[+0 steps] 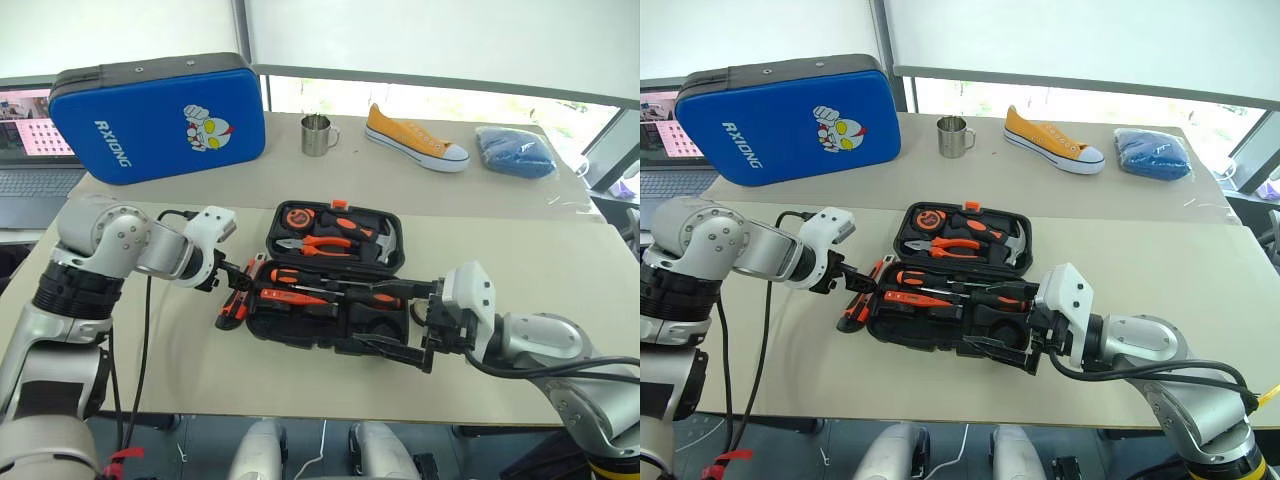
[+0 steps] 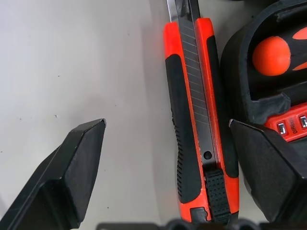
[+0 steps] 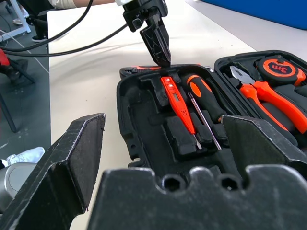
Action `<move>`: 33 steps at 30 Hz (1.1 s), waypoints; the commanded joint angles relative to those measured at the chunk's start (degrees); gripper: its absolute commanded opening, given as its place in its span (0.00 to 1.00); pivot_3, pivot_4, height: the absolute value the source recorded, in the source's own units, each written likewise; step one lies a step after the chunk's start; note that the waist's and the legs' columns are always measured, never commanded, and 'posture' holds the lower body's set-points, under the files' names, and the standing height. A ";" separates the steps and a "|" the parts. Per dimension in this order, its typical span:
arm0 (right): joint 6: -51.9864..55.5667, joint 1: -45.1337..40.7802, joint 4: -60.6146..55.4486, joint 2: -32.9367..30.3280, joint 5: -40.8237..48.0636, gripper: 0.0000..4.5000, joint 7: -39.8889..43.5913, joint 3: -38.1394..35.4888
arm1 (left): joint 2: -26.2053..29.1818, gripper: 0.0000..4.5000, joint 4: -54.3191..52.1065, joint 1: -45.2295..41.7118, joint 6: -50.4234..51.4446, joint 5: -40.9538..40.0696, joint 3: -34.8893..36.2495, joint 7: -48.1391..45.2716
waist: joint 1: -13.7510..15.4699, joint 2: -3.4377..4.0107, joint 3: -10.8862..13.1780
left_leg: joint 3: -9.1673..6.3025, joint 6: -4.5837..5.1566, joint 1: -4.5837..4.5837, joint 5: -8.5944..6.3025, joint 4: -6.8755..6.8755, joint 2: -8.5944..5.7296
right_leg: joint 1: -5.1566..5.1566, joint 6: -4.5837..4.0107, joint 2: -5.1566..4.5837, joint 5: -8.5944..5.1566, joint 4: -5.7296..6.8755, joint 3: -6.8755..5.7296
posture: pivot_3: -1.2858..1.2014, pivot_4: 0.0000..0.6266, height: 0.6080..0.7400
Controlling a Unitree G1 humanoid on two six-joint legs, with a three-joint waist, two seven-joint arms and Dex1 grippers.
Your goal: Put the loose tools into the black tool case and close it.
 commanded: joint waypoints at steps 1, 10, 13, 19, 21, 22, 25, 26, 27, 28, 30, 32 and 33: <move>0.16 -0.23 -2.06 -0.09 0.96 1.00 -0.31 -1.13 | -2.40 0.99 -1.04 -1.23 0.19 -1.22 -0.85 -0.31 | 0.24 0.00 0.00 | -0.01 0.00 -0.01 0.00 0.01 -0.02 | 0.01 0.01 -0.01 0.00 0.00 0.00 | 0.52 0.24 0.99; 0.27 0.53 -2.56 -0.23 1.01 1.00 -0.67 -1.62 | -3.98 0.99 -0.06 -1.51 0.19 0.86 -3.43 -0.82 | 0.40 0.00 0.00 | -0.03 0.00 -0.03 0.00 0.08 -0.05 | 0.02 0.03 -0.02 0.01 0.00 0.00 | 0.52 0.24 0.99; 0.21 0.87 -2.83 -0.20 0.85 1.00 -0.73 -1.55 | -3.53 0.99 0.81 -1.58 0.19 1.55 -4.75 -1.75 | 0.19 0.00 0.00 | -0.04 0.00 -0.02 0.00 0.08 -0.05 | 0.03 0.03 -0.02 0.01 0.00 0.00 | 0.52 0.24 0.99; 0.26 -0.40 -2.98 -0.51 1.02 1.00 -0.41 -1.61 | -2.53 0.66 1.79 -2.35 0.19 3.40 -8.82 -5.92 | -0.04 0.02 -0.01 | -0.03 0.01 0.00 0.00 0.08 -0.05 | 0.03 0.03 0.00 0.01 0.01 0.00 | 0.52 0.24 0.99; 0.35 -0.71 -3.03 -0.58 1.11 1.00 -0.35 -1.66 | -2.27 0.51 2.14 -2.22 0.19 4.38 -9.31 -6.85 | -0.02 0.02 -0.01 | -0.03 0.01 0.00 0.00 0.07 -0.05 | 0.03 0.03 0.00 0.01 0.01 0.00 | 0.52 0.24 0.99; 0.41 -0.85 -3.12 -0.61 1.16 1.00 -0.36 -1.70 | -2.11 0.42 2.53 -2.12 0.19 4.92 -9.27 -7.18 | -0.01 0.01 -0.01 | -0.03 0.01 0.00 0.00 0.08 -0.05 | 0.04 0.03 0.00 0.01 0.01 0.01 | 0.52 0.24 0.99; 0.62 -1.11 -3.37 -0.69 1.41 1.00 -0.41 -1.82 | -1.68 0.35 3.77 -2.03 0.19 6.95 -8.52 -8.22 | -0.07 0.02 -0.02 | -0.03 0.01 0.01 0.00 0.07 -0.05 | 0.04 0.03 0.00 0.01 0.01 0.00 | 0.52 0.24 0.99; 0.65 -1.12 -3.41 -0.71 1.45 1.00 -0.39 -1.85 | -1.64 0.35 4.13 -2.03 0.19 7.63 -8.19 -8.42 | -0.10 0.03 -0.02 | -0.03 0.01 0.01 0.00 0.07 -0.04 | 0.04 0.03 0.01 0.01 0.01 0.00 | 0.52 0.24 0.99; 0.66 -1.06 -3.46 -0.80 1.50 1.00 -0.29 -1.93 | -1.40 0.35 4.57 -2.04 0.19 8.82 -7.50 -8.75 | -0.11 0.03 -0.02 | -0.03 0.01 0.01 0.00 0.07 -0.04 | 0.04 0.03 0.01 0.01 0.01 0.00 | 0.52 0.24 0.99; 0.71 -0.92 -3.52 -0.96 1.61 1.00 -0.12 -2.07 | -0.42 0.35 5.05 -2.10 -0.21 10.67 -6.64 -9.78 | -0.12 0.03 -0.02 | -0.03 0.01 0.02 0.00 0.07 -0.04 | 0.04 0.03 0.02 0.01 0.01 0.01 | 0.52 0.24 0.99; 0.81 -0.53 -3.57 -1.36 1.85 1.00 0.28 -2.47 | 2.17 0.35 5.26 -2.27 -3.72 14.32 -6.74 -12.92 | -0.27 0.03 -0.02 | -0.02 0.01 0.02 0.00 0.07 -0.03 | 0.04 0.03 0.04 0.01 0.02 0.00 | 0.52 0.24 0.99; 0.89 -0.02 -3.74 -1.95 2.36 1.00 0.80 -3.16 | 5.75 0.35 4.98 -2.30 -12.54 19.28 -9.81 -19.41 | -0.94 0.04 -0.01 | 0.00 0.01 0.01 0.00 0.07 0.02 | -0.01 0.01 0.09 0.00 0.03 0.01 | 0.52 0.24 0.99; 0.92 0.33 -3.94 -2.43 2.82 1.00 1.11 -3.63 | 7.55 0.35 5.01 -2.27 -19.08 22.55 -11.49 -24.22 | -1.07 0.04 -0.01 | 0.00 0.01 0.00 0.01 0.05 0.06 | -0.04 -0.04 0.14 0.00 0.04 0.02 | 0.52 0.24 0.99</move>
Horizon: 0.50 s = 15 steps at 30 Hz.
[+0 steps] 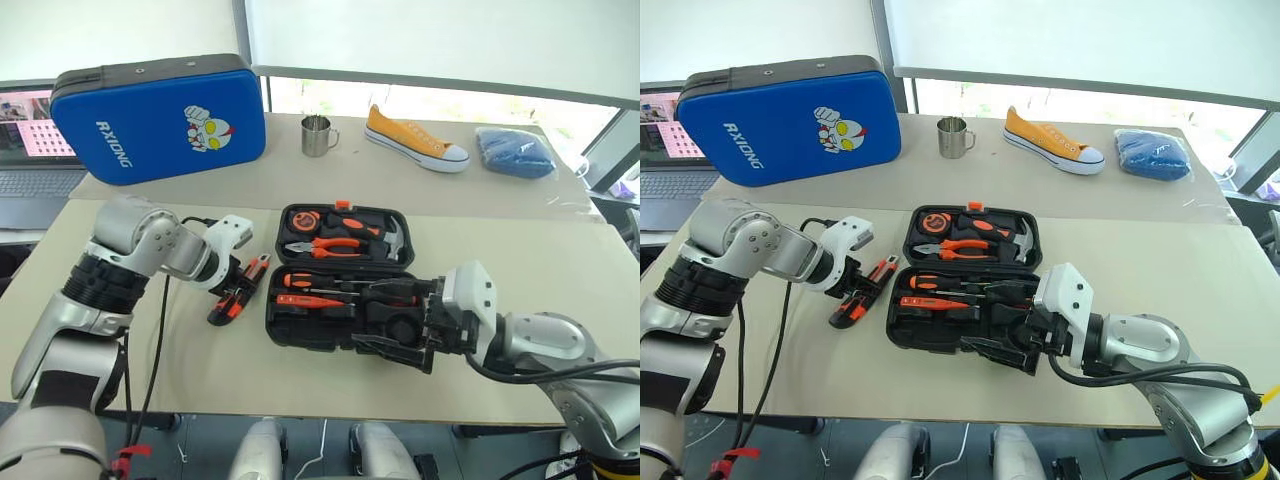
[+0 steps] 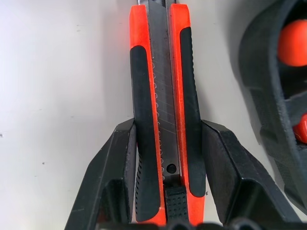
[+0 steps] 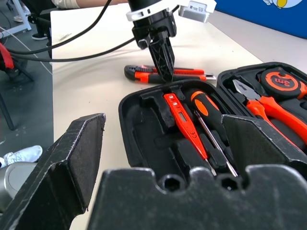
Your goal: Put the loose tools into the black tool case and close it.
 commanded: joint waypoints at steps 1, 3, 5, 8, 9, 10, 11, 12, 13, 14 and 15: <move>0.43 0.68 -2.34 -1.53 2.31 1.00 1.21 -3.13 | 5.71 0.35 0.42 -0.16 -18.22 11.53 -4.01 -12.67 | -0.17 0.01 0.01 | 0.00 0.00 0.00 0.00 -0.03 0.02 | -0.01 -0.03 0.02 0.00 0.00 0.00 | 0.52 0.24 0.99; 0.76 1.42 -2.84 -2.31 3.23 1.00 1.48 -4.19 | 8.47 0.35 0.89 0.26 -31.86 17.59 -5.85 -22.36 | -0.05 0.01 0.02 | 0.09 -0.02 -0.04 0.01 -0.05 0.01 | -0.02 -0.04 0.01 -0.01 -0.04 -0.02 | 0.52 0.24 0.99; 1.21 2.29 -3.29 -3.11 4.09 1.00 1.70 -5.37 | 10.06 0.35 1.41 0.16 -39.22 19.90 -5.60 -31.46 | 0.34 0.00 0.02 | 0.33 -0.02 -0.07 0.01 -0.04 0.00 | -0.01 -0.04 -0.03 -0.01 -0.10 -0.03 | 0.52 0.24 0.99; 1.73 4.55 -4.44 -5.29 4.90 1.00 2.73 -7.35 | 9.40 0.35 -0.77 -2.77 -45.28 19.48 -4.24 -45.56 | 1.08 -0.01 0.03 | 0.58 -0.01 -0.10 0.01 -0.03 0.01 | 0.01 -0.02 -0.07 -0.01 -0.17 -0.07 | 0.52 0.24 0.99; 1.95 5.14 -4.73 -5.84 5.31 1.00 2.85 -8.06 | 8.34 0.35 -2.35 -3.89 -47.80 19.50 -4.25 -49.80 | 1.34 -0.03 0.05 | 0.61 -0.01 -0.14 0.01 -0.01 0.00 | 0.00 0.00 -0.08 -0.02 -0.16 -0.07 | 0.52 0.24 0.99; 2.11 5.58 -4.95 -6.27 5.89 1.00 2.84 -8.72 | 6.67 0.35 -3.30 -4.81 -50.20 19.77 -4.03 -52.52 | 1.64 -0.05 0.06 | 0.58 -0.01 -0.26 0.01 0.05 0.00 | -0.02 0.01 -0.07 -0.02 -0.18 -0.12 | 0.52 0.24 0.99; 2.24 5.80 -5.09 -6.47 6.31 1.00 2.68 -9.11 | 4.56 0.35 -3.19 -5.98 -50.61 20.72 -4.57 -53.52 | 1.82 -0.05 0.06 | 0.54 0.04 -0.38 -0.02 0.25 0.05 | -0.03 0.01 -0.05 -0.02 -0.18 -0.21 | 0.52 0.24 0.99; 2.45 5.96 -5.17 -6.70 6.76 1.00 2.54 -9.56 | 2.46 0.35 -2.74 -7.16 -50.39 21.81 -5.21 -54.22 | 1.93 -0.05 0.06 | 0.52 0.09 -0.49 -0.06 0.42 0.06 | -0.06 0.04 -0.05 -0.01 -0.14 -0.24 | 0.52 0.24 0.99; 2.72 6.13 -5.28 -6.93 7.03 1.00 2.34 -9.89 | 0.16 0.35 -2.68 -8.36 -49.20 22.51 -6.12 -54.78 | 2.03 -0.05 0.06 | 0.51 0.11 -0.50 -0.07 0.49 0.05 | -0.02 0.09 -0.05 0.02 -0.16 -0.24 | 0.52 0.24 0.99; 2.91 6.32 -5.42 -7.18 7.17 1.00 2.25 -10.20 | -1.54 0.35 -3.25 -9.14 -48.40 22.93 -6.98 -55.74 | 2.00 -0.05 0.06 | 0.50 0.15 -0.50 -0.09 0.55 0.02 | 0.04 0.15 -0.06 0.04 -0.17 -0.21 | 0.52 0.24 0.99; 3.07 6.69 -5.58 -7.53 7.18 1.00 2.21 -10.57 | -2.93 0.35 -4.84 -9.75 -46.88 23.18 -8.22 -57.35 | 1.76 -0.05 0.06 | 0.48 0.16 -0.50 -0.09 0.57 0.01 | 0.04 0.17 -0.06 0.05 -0.17 -0.19 | 0.52 0.24 0.99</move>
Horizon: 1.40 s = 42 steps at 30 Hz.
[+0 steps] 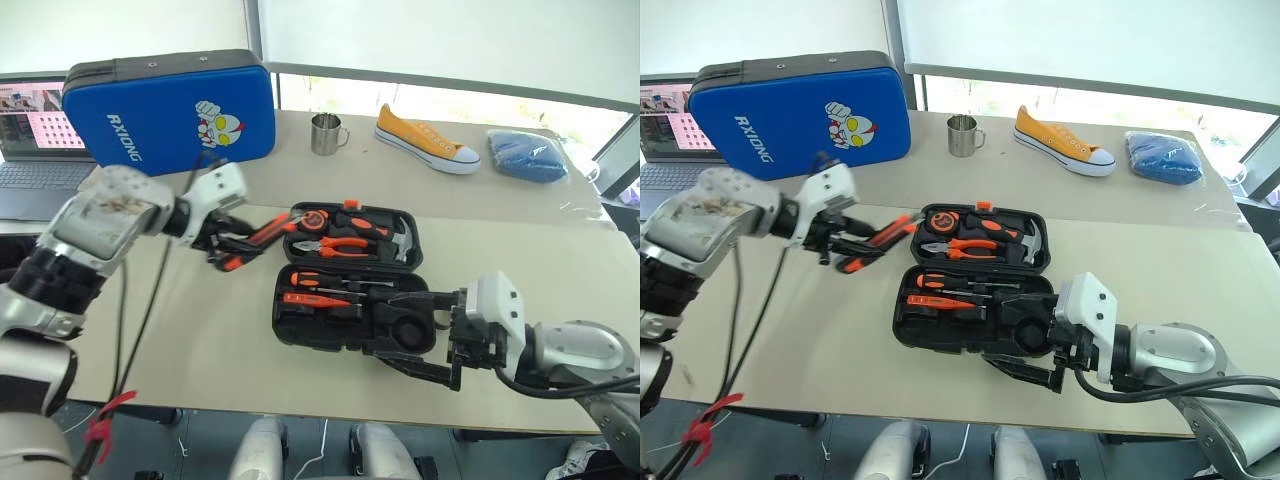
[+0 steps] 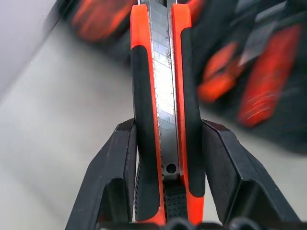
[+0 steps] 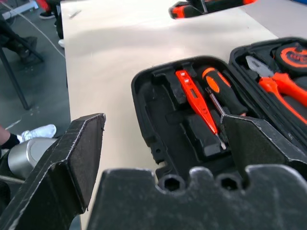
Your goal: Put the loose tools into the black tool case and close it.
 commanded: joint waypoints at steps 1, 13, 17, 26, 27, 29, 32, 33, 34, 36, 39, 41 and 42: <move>0.80 0.90 -2.13 -1.53 1.35 1.00 -0.07 -3.08 | -3.94 0.35 -4.31 -2.84 3.10 1.95 -2.74 -4.97 | -0.45 0.01 0.00 | 0.00 0.02 0.01 -0.01 0.00 0.00 | -0.01 0.00 0.01 0.00 0.00 0.04 | 0.52 0.24 0.99; 0.57 8.17 -5.98 -1.94 1.73 1.00 -2.25 -6.73 | -9.34 0.35 -14.86 -1.90 15.08 11.47 -14.52 -6.49 | -1.61 0.04 0.00 | -0.48 0.09 0.07 -0.04 -0.01 0.06 | -0.03 0.00 0.14 -0.02 0.09 0.18 | 0.52 0.24 0.99; 0.31 8.75 -6.63 -1.19 1.45 1.00 -3.72 -6.27 | -9.88 0.35 -16.17 -0.91 17.75 12.13 -15.87 -6.33 | -1.56 0.04 0.00 | -0.50 0.09 0.04 -0.05 0.00 0.06 | -0.05 0.01 0.13 -0.02 0.10 0.18 | 0.52 0.24 0.99; 0.12 8.16 -6.10 -1.75 1.05 1.00 -3.60 -6.42 | -10.30 0.35 -17.41 0.86 16.11 15.26 -19.63 -7.66 | -1.37 0.05 -0.01 | -0.52 0.09 0.07 -0.05 0.00 0.06 | -0.02 0.00 0.13 -0.02 0.10 0.18 | 0.52 0.24 0.99; 0.19 8.04 -6.08 -1.76 1.17 1.00 -3.65 -6.55 | -10.47 0.35 -16.99 1.02 15.93 15.76 -19.94 -7.65 | -1.32 0.06 -0.02 | -0.51 0.09 0.08 -0.05 0.00 0.06 | -0.02 0.00 0.13 -0.02 0.10 0.18 | 0.52 0.24 0.99; 0.26 7.96 -6.12 -1.76 1.32 1.00 -3.75 -6.70 | -10.67 0.35 -16.16 1.43 15.25 17.05 -20.59 -7.44 | -1.23 0.06 -0.02 | -0.51 0.09 0.10 -0.05 0.00 0.05 | 0.01 0.00 0.12 -0.02 0.09 0.18 | 0.52 0.24 0.99; 0.19 8.19 -6.33 -1.59 1.10 1.00 -3.96 -6.37 | -11.56 0.35 -15.37 2.22 14.92 17.97 -20.78 -6.72 | -1.16 0.07 -0.03 | -0.51 0.09 0.13 -0.05 0.00 0.05 | 0.04 0.00 0.12 -0.03 0.09 0.18 | 0.52 0.24 0.99; 0.20 8.19 -6.43 -1.49 1.05 1.00 -4.10 -6.11 | -12.34 0.35 -15.28 2.33 15.99 17.51 -20.63 -6.64 | -1.14 0.08 -0.03 | -0.51 0.09 0.15 -0.05 0.00 0.05 | 0.07 0.00 0.12 -0.03 0.09 0.18 | 0.52 0.24 0.99; 0.27 8.15 -6.52 -1.40 1.14 1.00 -4.23 -5.93 | -12.93 0.35 -15.32 2.34 17.00 17.20 -20.53 -6.74 | -1.13 0.10 -0.05 | -0.51 0.09 0.16 -0.05 0.00 0.05 | 0.09 0.00 0.12 -0.02 0.09 0.18 | 0.52 0.24 0.99; 0.31 8.07 -6.53 -1.37 1.19 1.00 -4.32 -5.69 | -13.63 0.35 -15.45 2.08 19.13 16.77 -20.48 -7.04 | -0.98 0.14 -0.07 | -0.51 0.09 0.19 -0.05 0.00 0.05 | 0.14 0.01 0.12 -0.03 0.09 0.18 | 0.52 0.24 0.99; -0.13 8.42 -6.13 -2.05 0.01 1.00 -3.57 -5.59 | -13.76 0.35 -16.28 1.58 22.98 15.61 -20.32 -7.67 | -1.04 0.14 -0.07 | -0.51 0.10 0.18 -0.05 0.01 0.03 | 0.13 0.03 0.11 -0.04 0.08 0.18 | 0.52 0.24 0.99; -0.38 8.50 -5.53 -2.32 -0.36 1.00 -2.92 -6.00 | -13.40 0.35 -16.93 1.72 23.01 15.70 -20.21 -7.67 | -1.10 0.16 -0.09 | -0.52 0.10 0.17 -0.05 0.00 0.04 | 0.09 0.02 0.12 -0.04 0.09 0.18 | 0.52 0.24 0.99; -0.42 8.36 -5.16 -2.35 -0.30 1.00 -2.67 -6.32 | -12.94 0.35 -17.05 2.04 21.84 16.42 -20.46 -7.53 | -1.20 0.17 -0.09 | -0.52 0.11 0.17 -0.06 0.00 0.04 | 0.08 0.02 0.12 -0.04 0.09 0.18 | 0.52 0.24 0.99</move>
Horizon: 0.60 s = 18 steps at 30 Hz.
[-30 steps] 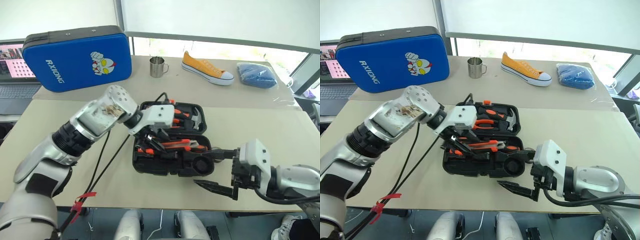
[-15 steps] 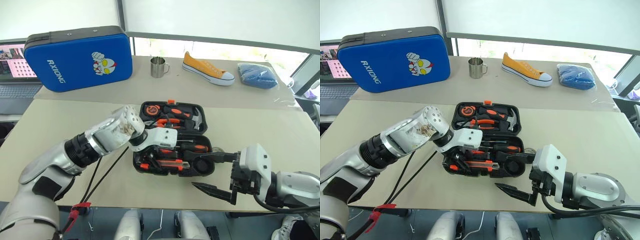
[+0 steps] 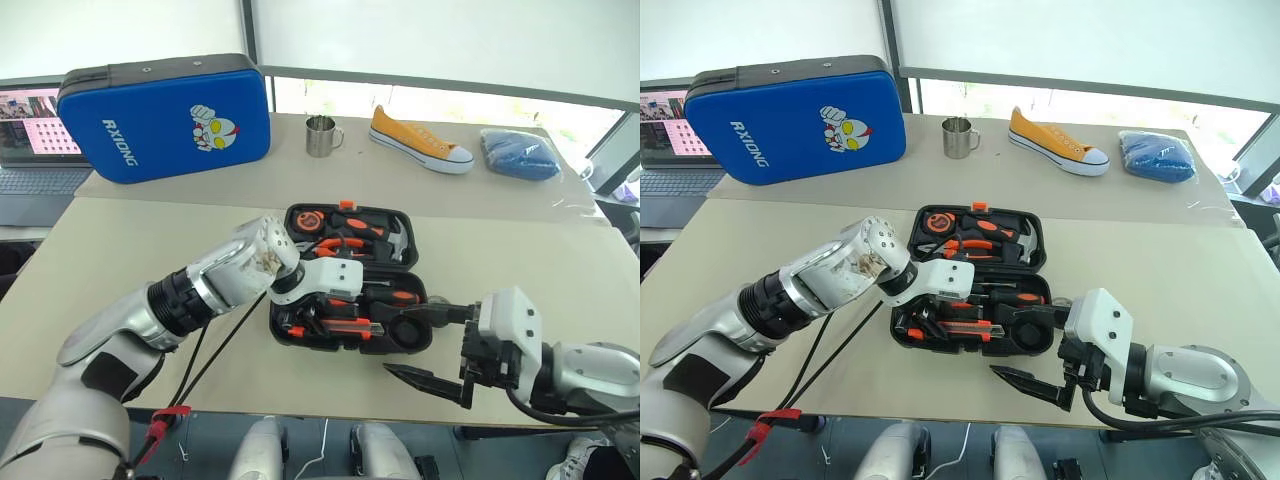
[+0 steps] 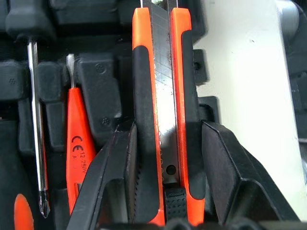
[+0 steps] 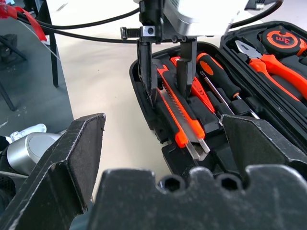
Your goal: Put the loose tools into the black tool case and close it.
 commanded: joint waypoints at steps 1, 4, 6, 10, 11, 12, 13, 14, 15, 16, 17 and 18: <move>-1.11 -0.35 0.15 -0.52 -0.28 1.00 1.07 -1.59 | 1.14 0.35 -1.15 1.35 -1.58 0.97 -2.03 -0.31 | -0.16 0.01 0.00 | 0.00 0.00 0.00 0.00 0.00 0.01 | -0.01 0.00 0.01 0.00 0.00 0.00 | 0.52 0.24 0.99; -1.05 -0.96 0.46 -0.41 -0.44 1.00 1.02 -1.65 | 0.81 0.35 0.09 1.98 -2.22 1.61 -2.16 0.41 | -0.16 0.03 -0.01 | -0.01 0.00 0.02 0.00 -0.01 0.01 | 0.01 -0.01 0.02 0.00 0.01 0.01 | 0.52 0.24 0.99; -1.02 -1.08 0.54 -0.23 -0.57 1.00 0.91 -1.51 | 0.01 0.35 0.58 2.14 -0.64 0.69 -1.71 0.46 | -0.08 0.04 -0.02 | -0.01 0.00 0.03 0.00 0.00 0.01 | 0.03 -0.01 0.01 0.00 0.01 0.01 | 0.52 0.24 0.99; -0.94 -0.93 0.51 -0.15 -0.63 1.00 0.99 -1.36 | -0.05 0.61 0.58 1.91 0.40 -0.64 -0.18 -0.24 | -0.07 0.04 -0.02 | 0.00 0.00 0.04 0.00 0.00 0.00 | 0.05 0.00 0.00 0.00 0.00 0.01 | 0.52 0.24 0.99; -0.92 -0.91 0.53 -0.17 -0.63 1.00 1.04 -1.35 | 0.10 0.71 0.50 1.74 0.54 -1.00 0.39 -0.49 | -0.07 0.04 -0.02 | 0.01 0.01 0.02 0.00 0.00 0.00 | 0.02 0.00 0.00 0.00 0.00 0.02 | 0.52 0.24 0.99; -0.89 -0.90 0.52 -0.21 -0.56 1.00 1.12 -1.41 | 0.22 0.77 0.47 1.10 1.15 -2.03 2.25 -0.84 | -0.05 0.05 -0.03 | 0.00 0.00 0.02 0.00 0.00 0.01 | 0.02 -0.01 0.01 0.00 0.00 0.02 | 0.52 0.24 0.99; -0.85 -0.88 0.50 -0.23 -0.45 1.00 1.18 -1.54 | 0.34 0.81 0.44 0.47 1.67 -2.93 4.01 -1.14 | -0.03 0.05 -0.03 | 0.00 0.01 0.03 0.00 0.00 0.00 | 0.03 -0.01 0.00 0.00 0.01 0.02 | 0.52 0.24 0.99; -0.75 -0.96 0.51 -0.24 -0.29 1.00 1.17 -1.63 | 0.42 0.86 0.58 -0.27 2.51 -4.05 6.12 -1.32 | 0.01 0.05 -0.02 | 0.00 0.01 0.02 0.00 0.00 0.00 | 0.02 -0.01 0.00 0.00 0.00 0.02 | 0.52 0.24 0.99; -0.68 -1.01 0.55 -0.25 -0.14 1.00 1.19 -1.73 | 0.52 0.94 0.82 -1.06 3.55 -5.32 8.07 -1.51 | 0.04 0.04 -0.02 | 0.00 0.00 0.01 0.00 0.01 0.00 | 0.01 -0.01 0.00 0.00 0.02 0.02 | 0.52 0.24 0.99; -0.66 -1.02 0.64 -0.28 -0.13 1.00 1.25 -1.79 | 0.88 0.97 1.04 -1.70 3.82 -6.65 10.18 -1.96 | 0.06 0.04 -0.02 | 0.00 0.00 -0.04 0.00 0.02 0.00 | -0.03 0.00 0.00 0.00 0.02 0.02 | 0.52 0.24 0.99; -0.69 -1.01 0.81 -0.34 -0.22 1.00 1.36 -1.84 | 1.31 0.97 1.27 -2.20 3.96 -7.77 11.84 -2.32 | 0.06 0.04 -0.02 | -0.01 0.00 -0.07 0.00 0.06 0.00 | -0.06 0.00 0.00 0.00 0.02 0.02 | 0.52 0.24 0.99; -0.74 -0.99 1.08 -0.44 -0.49 1.00 1.48 -1.80 | 2.02 0.94 1.55 -2.30 3.33 -8.32 13.26 -2.52 | 0.02 0.03 -0.01 | -0.01 0.00 -0.09 0.00 0.07 0.00 | -0.08 0.00 0.00 0.01 0.02 0.01 | 0.52 0.24 0.99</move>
